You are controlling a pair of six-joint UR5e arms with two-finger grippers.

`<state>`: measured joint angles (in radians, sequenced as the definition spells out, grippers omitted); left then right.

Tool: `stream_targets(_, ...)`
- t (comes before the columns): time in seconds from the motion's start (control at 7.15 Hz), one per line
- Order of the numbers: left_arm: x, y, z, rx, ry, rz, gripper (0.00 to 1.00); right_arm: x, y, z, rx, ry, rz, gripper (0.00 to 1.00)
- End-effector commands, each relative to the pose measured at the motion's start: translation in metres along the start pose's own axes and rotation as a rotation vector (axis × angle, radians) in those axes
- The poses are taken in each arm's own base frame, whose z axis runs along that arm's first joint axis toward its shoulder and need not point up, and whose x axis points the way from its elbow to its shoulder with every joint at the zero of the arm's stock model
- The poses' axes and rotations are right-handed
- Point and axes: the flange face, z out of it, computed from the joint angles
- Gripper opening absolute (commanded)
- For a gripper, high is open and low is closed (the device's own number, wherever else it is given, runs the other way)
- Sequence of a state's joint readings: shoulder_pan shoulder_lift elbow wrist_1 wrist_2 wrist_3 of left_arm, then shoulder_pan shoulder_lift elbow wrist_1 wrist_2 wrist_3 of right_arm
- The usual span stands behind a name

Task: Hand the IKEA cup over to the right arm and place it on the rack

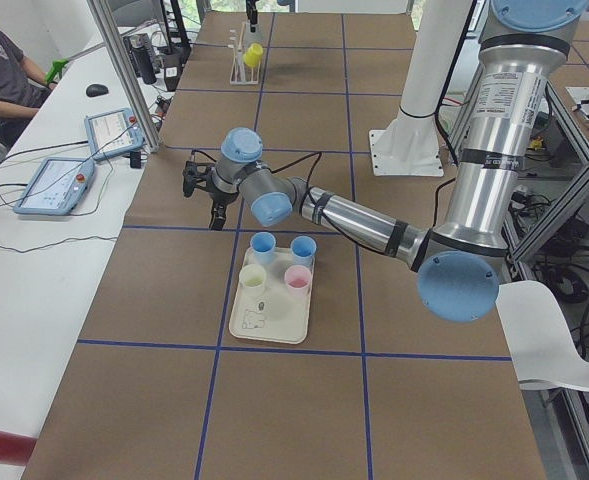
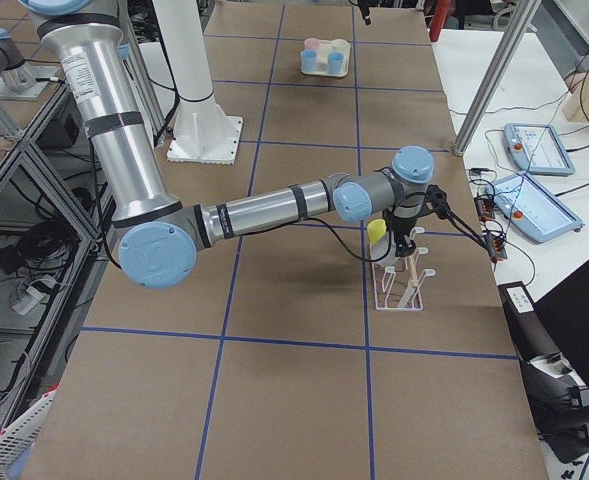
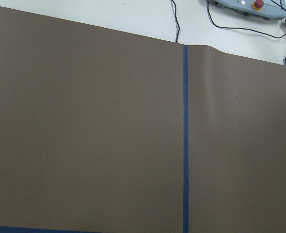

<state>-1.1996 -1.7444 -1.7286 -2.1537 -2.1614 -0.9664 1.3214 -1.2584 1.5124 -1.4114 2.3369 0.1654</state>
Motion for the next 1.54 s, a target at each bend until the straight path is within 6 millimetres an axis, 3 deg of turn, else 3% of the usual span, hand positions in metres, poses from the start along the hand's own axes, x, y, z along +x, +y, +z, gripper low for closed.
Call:
stream_targets(0.0, 0.000, 0.000, 0.000, 0.000, 0.000, 0.000, 1.00, -0.008, -0.002, 0.012, -0.017, 0.002, -0.009, 0.76)
stream_targets(0.14, -0.001, 0.001, 0.000, -0.001, -0.001, -0.001, 1.00, -0.008, -0.002, 0.015, -0.023, 0.002, -0.007, 0.97)
stream_targets(0.7, -0.010, 0.006, 0.000, -0.006, -0.011, 0.004, 1.00, -0.014, -0.019, 0.013, -0.013, -0.003, -0.017, 0.99)
stream_targets(1.12, -0.100, 0.050, -0.007, -0.063, -0.109, 0.150, 1.00, -0.013, -0.010, 0.002, 0.003, -0.016, -0.017, 0.99)
stream_targets(1.4, -0.152, 0.098, -0.015, -0.126, -0.168, 0.096, 1.00, -0.013, 0.026, -0.006, 0.011, -0.014, -0.020, 0.99)
